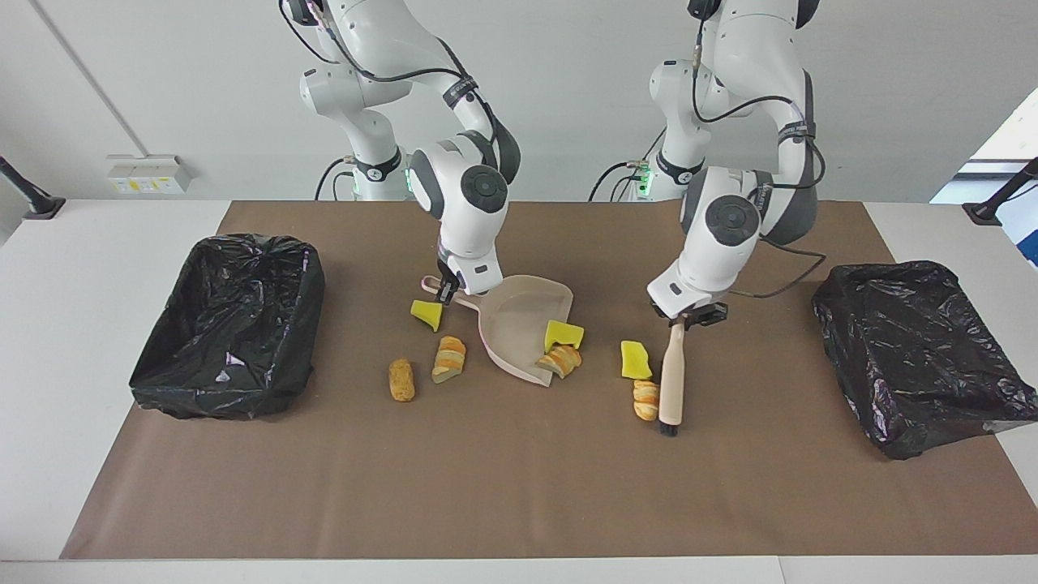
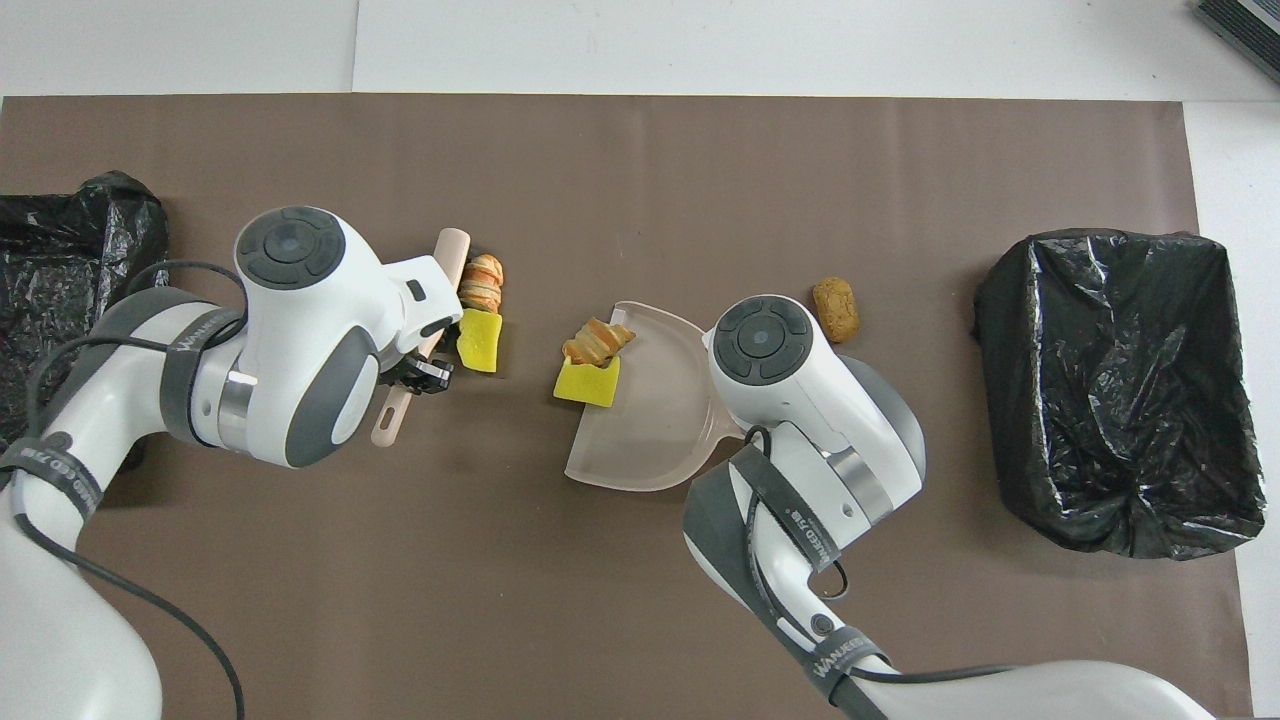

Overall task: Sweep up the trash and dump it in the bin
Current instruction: 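Sweep the remaining pieces into the dustpan with the left gripper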

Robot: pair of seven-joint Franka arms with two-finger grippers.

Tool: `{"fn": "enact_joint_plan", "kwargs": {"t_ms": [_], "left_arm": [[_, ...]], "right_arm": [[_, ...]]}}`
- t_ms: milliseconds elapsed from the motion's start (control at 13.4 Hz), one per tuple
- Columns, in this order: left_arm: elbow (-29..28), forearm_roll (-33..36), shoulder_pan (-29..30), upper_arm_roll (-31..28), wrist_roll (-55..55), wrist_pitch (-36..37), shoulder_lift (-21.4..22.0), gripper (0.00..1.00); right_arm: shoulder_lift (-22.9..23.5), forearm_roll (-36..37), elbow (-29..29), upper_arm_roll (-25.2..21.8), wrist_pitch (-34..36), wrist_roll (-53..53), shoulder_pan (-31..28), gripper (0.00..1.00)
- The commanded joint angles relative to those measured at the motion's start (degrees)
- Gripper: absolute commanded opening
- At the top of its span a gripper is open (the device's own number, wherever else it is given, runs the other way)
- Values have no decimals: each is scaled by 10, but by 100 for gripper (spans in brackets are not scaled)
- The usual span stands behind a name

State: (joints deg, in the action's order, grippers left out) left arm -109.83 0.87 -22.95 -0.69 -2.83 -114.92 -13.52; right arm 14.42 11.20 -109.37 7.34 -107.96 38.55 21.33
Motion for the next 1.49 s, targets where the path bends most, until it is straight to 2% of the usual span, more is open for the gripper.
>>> {"fn": "enact_joint_plan", "kwargs": {"t_ms": [0,372,521,744,1116,1414], "left_arm": [[-63,-43,-65,-8,-40,-3,50,0],[-69,-102,-180,-8,-144,2,68,0],[-58,-121,-199,-8,-179,1,68,0],[-50,-122,-201,-10,-218,8,70,0],[-75,-112,-197,-14,-278,93,101,0],[-116,-105,-192,-15,-299,98,159,0]], "right_arm": [[-4,-4,-16,4,-16,14,-6,0],[-4,-5,-16,4,-16,14,-6,0],[-4,-4,-16,4,-16,14,-6,0],[-4,-4,-16,4,-15,14,-6,0],[-4,-5,-9,4,-5,14,-6,0],[-21,-5,4,4,9,17,-19,0]]}}
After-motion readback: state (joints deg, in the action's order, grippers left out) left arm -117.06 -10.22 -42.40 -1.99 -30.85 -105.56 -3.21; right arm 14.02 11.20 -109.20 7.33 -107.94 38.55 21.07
